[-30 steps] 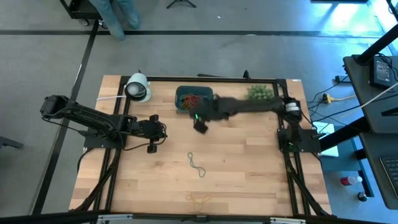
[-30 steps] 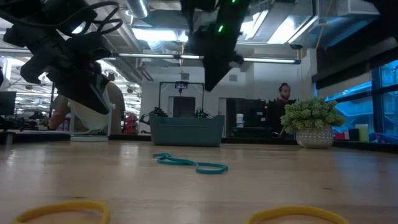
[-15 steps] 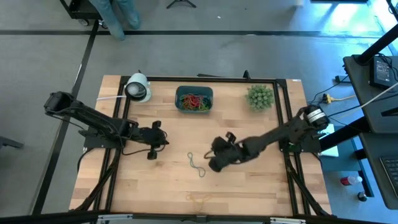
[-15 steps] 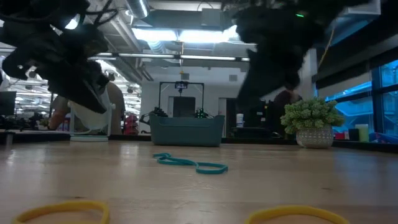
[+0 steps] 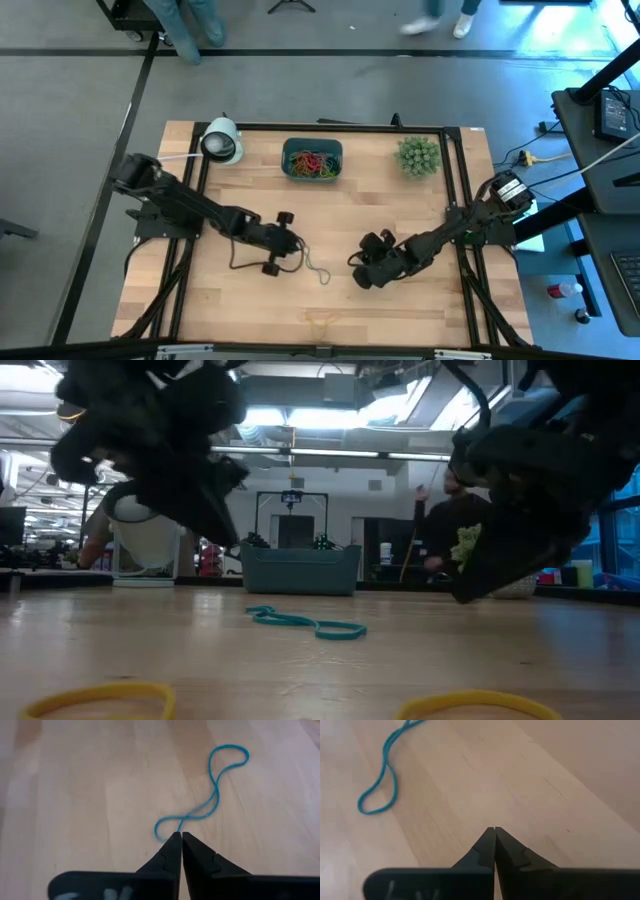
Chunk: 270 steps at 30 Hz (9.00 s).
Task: Pick and place rubber bands into bin
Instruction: Put the blue rubber band into the blue bin, then put the yellow rubber band into the blue bin
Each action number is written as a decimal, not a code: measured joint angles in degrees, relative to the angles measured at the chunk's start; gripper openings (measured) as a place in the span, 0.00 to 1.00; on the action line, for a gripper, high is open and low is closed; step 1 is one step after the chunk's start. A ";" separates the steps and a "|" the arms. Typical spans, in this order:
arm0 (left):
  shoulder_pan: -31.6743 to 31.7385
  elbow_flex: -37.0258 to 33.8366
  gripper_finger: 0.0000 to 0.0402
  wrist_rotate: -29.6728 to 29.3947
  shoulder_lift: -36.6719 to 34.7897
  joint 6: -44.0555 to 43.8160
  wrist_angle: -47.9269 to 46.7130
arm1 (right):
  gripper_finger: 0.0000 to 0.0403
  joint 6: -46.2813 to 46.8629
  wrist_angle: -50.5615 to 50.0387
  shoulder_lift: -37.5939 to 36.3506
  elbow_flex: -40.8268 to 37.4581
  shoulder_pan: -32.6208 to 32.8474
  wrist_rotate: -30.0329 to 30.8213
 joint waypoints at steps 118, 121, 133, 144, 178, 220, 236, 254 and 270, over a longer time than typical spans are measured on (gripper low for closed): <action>23.99 -17.57 0.01 4.32 -32.62 -7.25 -6.50 | 0.04 -6.20 3.80 0.07 1.12 0.29 -0.20; 22.04 -20.24 0.00 3.28 -34.69 -10.28 -5.54 | 0.01 -6.31 5.90 0.40 2.30 -0.01 -0.38; 17.77 -27.40 0.01 3.26 -35.18 -9.44 3.22 | 0.00 -11.60 -16.14 13.24 27.87 5.08 -9.34; 17.68 -28.41 0.01 3.37 -35.16 -11.93 3.18 | 0.05 -10.57 -28.26 23.12 43.46 8.62 -12.65; 17.68 -28.40 0.01 3.35 -35.13 -13.00 3.59 | 0.33 -10.69 -24.80 26.72 46.14 9.39 -12.74; 17.70 -28.36 0.01 0.38 -35.11 -12.85 6.54 | 0.00 -15.16 -76.41 20.95 59.28 5.94 -7.90; 17.68 -28.36 0.00 0.36 -35.11 -7.63 6.56 | 0.00 -44.85 -49.46 -0.55 40.76 -19.30 -3.64; 17.70 -28.36 0.01 0.13 -35.11 -3.41 6.56 | 0.00 -60.32 -12.47 6.33 40.96 -47.85 -19.07; 17.70 -28.36 0.00 -0.91 -35.11 -2.43 6.55 | 0.07 -54.25 -9.52 19.13 40.95 -49.77 -24.37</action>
